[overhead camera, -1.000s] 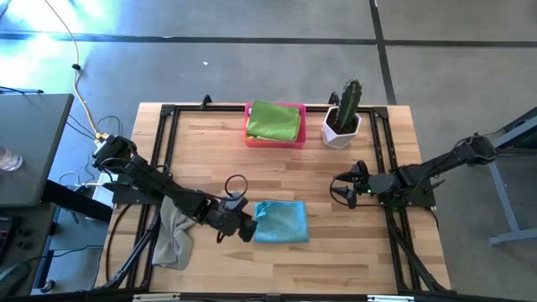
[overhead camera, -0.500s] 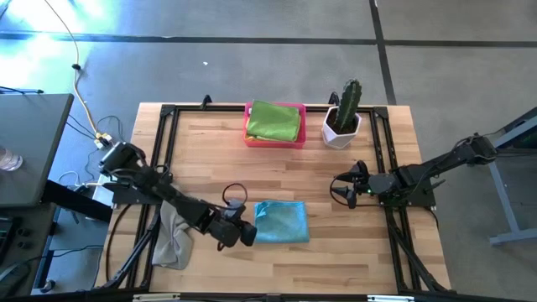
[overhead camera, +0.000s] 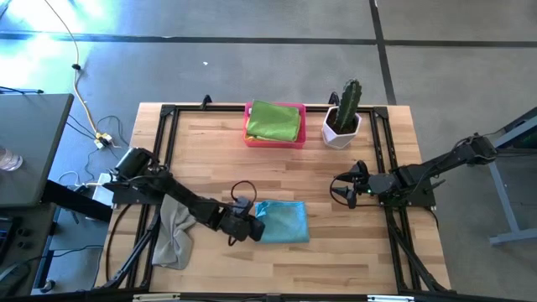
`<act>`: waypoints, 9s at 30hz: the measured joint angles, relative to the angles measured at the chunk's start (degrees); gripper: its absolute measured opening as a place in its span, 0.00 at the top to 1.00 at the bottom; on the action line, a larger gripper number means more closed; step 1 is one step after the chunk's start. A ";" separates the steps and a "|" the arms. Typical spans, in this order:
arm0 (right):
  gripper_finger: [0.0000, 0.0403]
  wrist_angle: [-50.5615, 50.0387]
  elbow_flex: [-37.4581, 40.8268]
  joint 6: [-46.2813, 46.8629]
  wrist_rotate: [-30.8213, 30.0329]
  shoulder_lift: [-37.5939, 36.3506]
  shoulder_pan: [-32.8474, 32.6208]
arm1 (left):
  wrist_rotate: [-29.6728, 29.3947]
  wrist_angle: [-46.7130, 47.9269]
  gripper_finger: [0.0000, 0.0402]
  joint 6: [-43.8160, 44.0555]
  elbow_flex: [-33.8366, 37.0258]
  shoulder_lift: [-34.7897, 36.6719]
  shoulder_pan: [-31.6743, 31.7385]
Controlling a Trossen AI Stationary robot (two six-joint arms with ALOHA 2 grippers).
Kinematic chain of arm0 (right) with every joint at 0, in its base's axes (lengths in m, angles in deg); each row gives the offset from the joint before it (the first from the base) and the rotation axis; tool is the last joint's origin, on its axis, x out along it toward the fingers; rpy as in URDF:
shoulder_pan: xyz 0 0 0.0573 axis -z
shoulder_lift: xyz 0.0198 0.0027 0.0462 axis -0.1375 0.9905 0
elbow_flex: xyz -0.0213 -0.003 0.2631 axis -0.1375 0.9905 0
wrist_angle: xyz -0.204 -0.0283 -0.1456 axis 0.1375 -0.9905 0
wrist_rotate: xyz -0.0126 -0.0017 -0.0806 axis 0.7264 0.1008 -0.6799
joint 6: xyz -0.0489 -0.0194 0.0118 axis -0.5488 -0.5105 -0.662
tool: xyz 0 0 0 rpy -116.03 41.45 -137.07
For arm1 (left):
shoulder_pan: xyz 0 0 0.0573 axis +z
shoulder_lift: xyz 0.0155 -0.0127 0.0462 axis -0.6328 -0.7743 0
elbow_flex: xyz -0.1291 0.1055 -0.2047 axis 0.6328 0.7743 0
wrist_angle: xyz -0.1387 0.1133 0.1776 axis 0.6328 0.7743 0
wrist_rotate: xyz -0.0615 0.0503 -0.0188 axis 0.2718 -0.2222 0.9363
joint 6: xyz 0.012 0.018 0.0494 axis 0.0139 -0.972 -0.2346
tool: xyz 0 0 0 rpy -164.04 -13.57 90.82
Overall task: Fold microfiber towels
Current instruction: Put the blue microfiber cloth into the pink bin, then fold the gray microfiber cloth on the table
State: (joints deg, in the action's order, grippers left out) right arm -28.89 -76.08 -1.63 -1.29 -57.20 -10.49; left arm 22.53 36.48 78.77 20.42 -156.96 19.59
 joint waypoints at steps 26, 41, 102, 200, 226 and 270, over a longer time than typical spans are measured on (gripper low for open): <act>0.35 -0.05 -0.02 0.01 0.00 0.00 -0.02 | -7.65 -18.60 0.38 -14.62 -0.15 -9.05 0.87; 0.35 -0.03 -0.02 0.01 0.00 0.00 -0.02 | -4.27 -18.84 0.85 -19.44 -0.32 -9.25 2.43; 0.35 -0.01 -0.02 0.01 -0.01 0.00 -0.02 | 8.18 40.65 0.99 -79.16 -43.87 -9.35 56.81; 0.35 -0.01 -0.02 0.01 0.00 -0.02 -0.02 | 14.43 81.09 0.37 -21.29 -17.52 6.64 -4.47; 0.35 -0.01 -0.02 0.01 0.01 -0.02 0.00 | 21.85 60.14 0.44 -18.11 -0.49 7.07 -1.62; 0.35 0.01 -0.02 0.01 0.01 -0.01 -0.02 | 22.24 0.43 1.00 -59.72 -22.31 6.59 2.46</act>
State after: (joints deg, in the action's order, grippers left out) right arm -28.89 -76.11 -1.62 -1.28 -57.21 -10.51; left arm 44.78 36.90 19.05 -1.88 -150.37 22.04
